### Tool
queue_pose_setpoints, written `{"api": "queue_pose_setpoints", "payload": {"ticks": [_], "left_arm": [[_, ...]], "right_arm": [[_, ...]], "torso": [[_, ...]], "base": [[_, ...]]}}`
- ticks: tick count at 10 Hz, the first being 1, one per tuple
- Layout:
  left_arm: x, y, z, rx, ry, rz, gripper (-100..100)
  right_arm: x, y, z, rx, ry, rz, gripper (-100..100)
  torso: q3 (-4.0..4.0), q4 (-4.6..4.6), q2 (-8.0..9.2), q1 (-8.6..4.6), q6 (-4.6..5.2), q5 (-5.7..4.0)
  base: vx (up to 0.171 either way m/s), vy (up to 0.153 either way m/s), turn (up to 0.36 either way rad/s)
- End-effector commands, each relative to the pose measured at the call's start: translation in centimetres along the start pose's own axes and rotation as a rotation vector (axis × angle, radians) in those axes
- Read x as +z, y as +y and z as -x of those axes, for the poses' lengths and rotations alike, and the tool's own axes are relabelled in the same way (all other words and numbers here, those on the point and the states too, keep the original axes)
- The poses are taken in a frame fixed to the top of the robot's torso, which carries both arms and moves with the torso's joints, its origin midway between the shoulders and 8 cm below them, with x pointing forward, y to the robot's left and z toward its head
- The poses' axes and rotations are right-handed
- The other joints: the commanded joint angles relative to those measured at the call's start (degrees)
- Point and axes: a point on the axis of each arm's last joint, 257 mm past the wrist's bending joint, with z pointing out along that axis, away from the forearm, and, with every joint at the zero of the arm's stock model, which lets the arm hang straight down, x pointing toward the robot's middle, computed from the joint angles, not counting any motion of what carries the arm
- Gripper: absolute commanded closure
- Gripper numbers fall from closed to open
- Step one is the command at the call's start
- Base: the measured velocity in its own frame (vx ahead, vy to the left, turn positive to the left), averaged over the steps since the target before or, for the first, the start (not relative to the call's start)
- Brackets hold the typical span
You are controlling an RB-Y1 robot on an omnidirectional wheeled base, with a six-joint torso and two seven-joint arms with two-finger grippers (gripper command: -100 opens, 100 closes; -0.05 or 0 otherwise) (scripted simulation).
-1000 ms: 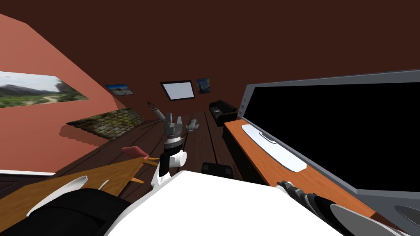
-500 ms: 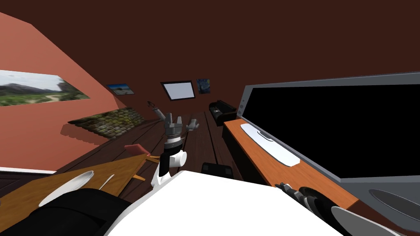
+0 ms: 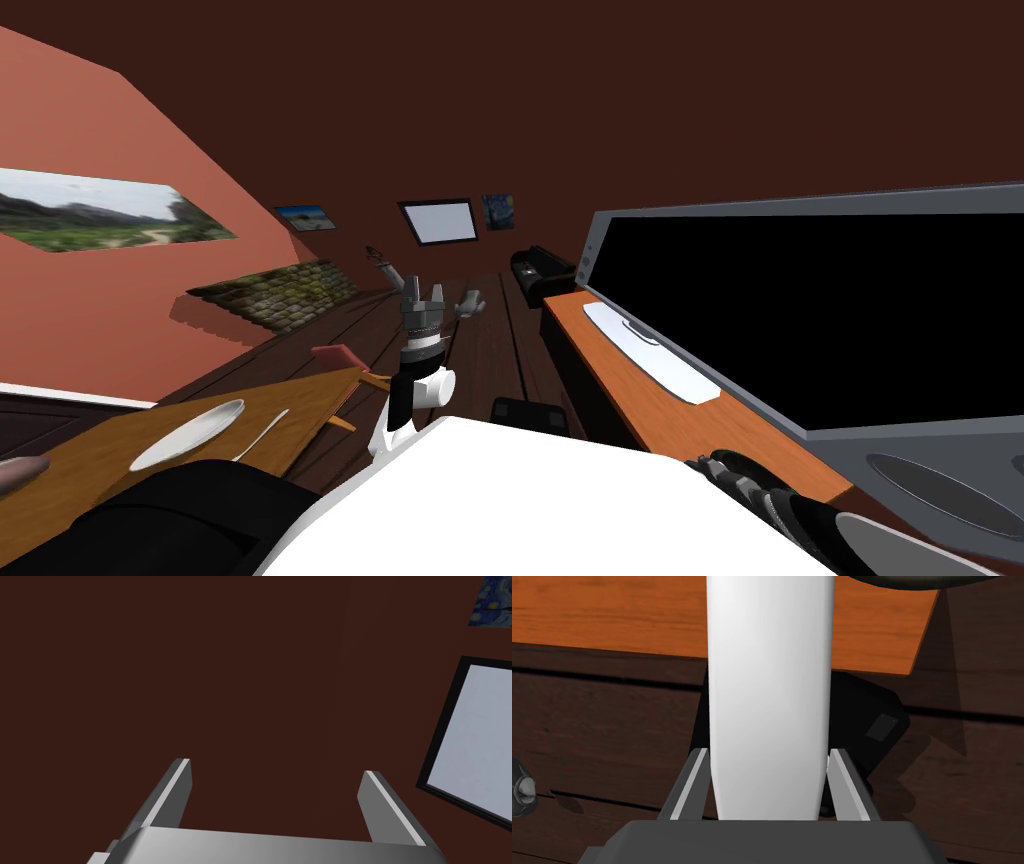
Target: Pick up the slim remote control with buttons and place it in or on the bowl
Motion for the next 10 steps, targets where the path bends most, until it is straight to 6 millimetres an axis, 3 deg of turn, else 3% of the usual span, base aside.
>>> {"api": "queue_pose_setpoints", "payload": {"ticks": [1, 5, 10], "left_arm": [[0.0, 0.0, 0.0, 0.0, 0.0, 0.0, 0], [0.0, 0.0, 0.0, 0.0, 0.0, 0.0, 0], [0.0, 0.0, 0.0, 0.0, 0.0, 0.0, 0]], "right_arm": [[-0.8, 0.8, -0.9, 0.007, 0.011, 0.029, 100], [-3.2, 2.4, -3.3, 0.036, 0.041, 0.101, 100], [-3.9, 3.7, -3.3, 0.062, 0.034, 0.149, 100]], "torso": [[0.0, 0.0, 0.0, 0.0, 0.0, 0.0], [-0.12, -0.05, -0.2, 0.05, -0.06, 0.01], [-0.15, -0.05, -0.27, 0.03, -0.05, -0.03]], "base": [[-0.022, -0.139, 0.039], [-0.008, -0.133, 0.063], [0.002, -0.133, 0.055]]}}
